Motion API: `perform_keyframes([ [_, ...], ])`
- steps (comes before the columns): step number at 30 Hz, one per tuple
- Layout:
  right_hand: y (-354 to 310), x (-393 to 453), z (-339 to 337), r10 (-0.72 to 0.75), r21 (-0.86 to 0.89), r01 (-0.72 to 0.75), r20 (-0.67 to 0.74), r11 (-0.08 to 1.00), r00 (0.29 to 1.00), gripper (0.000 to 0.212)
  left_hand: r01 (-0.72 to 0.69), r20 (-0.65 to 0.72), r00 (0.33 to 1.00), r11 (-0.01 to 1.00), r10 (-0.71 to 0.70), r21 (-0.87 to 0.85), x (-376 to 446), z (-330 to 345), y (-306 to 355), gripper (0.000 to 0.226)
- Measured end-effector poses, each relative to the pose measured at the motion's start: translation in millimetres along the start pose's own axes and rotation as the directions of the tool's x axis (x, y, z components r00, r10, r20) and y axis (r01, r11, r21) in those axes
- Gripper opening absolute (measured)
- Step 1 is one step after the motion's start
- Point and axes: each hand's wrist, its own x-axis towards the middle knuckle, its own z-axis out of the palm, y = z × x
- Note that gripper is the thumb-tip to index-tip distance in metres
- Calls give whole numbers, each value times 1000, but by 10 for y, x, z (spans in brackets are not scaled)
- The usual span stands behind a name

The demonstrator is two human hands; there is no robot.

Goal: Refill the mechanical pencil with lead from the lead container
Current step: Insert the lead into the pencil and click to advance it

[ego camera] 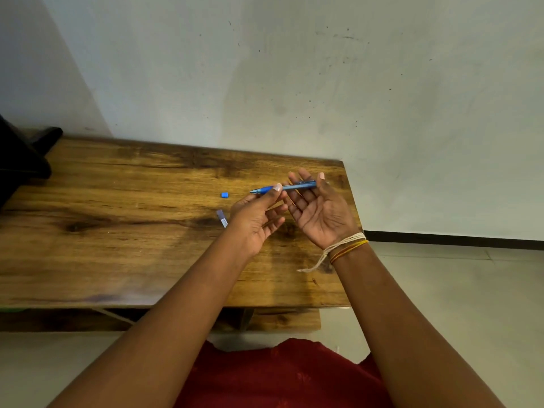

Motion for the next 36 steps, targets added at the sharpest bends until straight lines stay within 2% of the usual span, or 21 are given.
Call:
perform_keyframes([
  [6, -3, 38, 35, -51, 183, 66, -84, 981, 995, 25, 26, 33, 999, 998, -28, 62, -19, -20, 14, 10],
  [10, -63, 102, 88, -70, 312, 135, -209, 941, 975, 31, 66, 42, 996, 987, -74, 149, -48, -81, 19, 15],
  [15, -115, 138, 175, -81, 405, 193, -278, 893, 957, 41, 112, 37, 992, 966, -124, 232, -90, -158, -24, 13],
  [18, -136, 147, 225, -97, 378, 193, -260, 905, 961, 48, 120, 44, 990, 965, -134, 234, -109, -178, -41, 12],
  [22, -135, 99, 225, -105, 334, 137, -112, 933, 988, 61, 132, 45, 988, 963, -146, 234, -122, -178, -36, 11],
  [26, -162, 65, 210, -98, 321, 95, -9, 942, 995, 71, 185, 51, 978, 954, -202, 234, -120, -213, -3, 27],
  [30, -186, 68, 220, -87, 272, 91, -27, 958, 996, 70, 238, 57, 964, 942, -258, 238, -99, -251, 41, 43],
  [36, -180, 58, 257, -75, 228, 90, -76, 970, 994, 59, 267, 34, 959, 935, -282, 235, -76, -287, 69, 48],
])
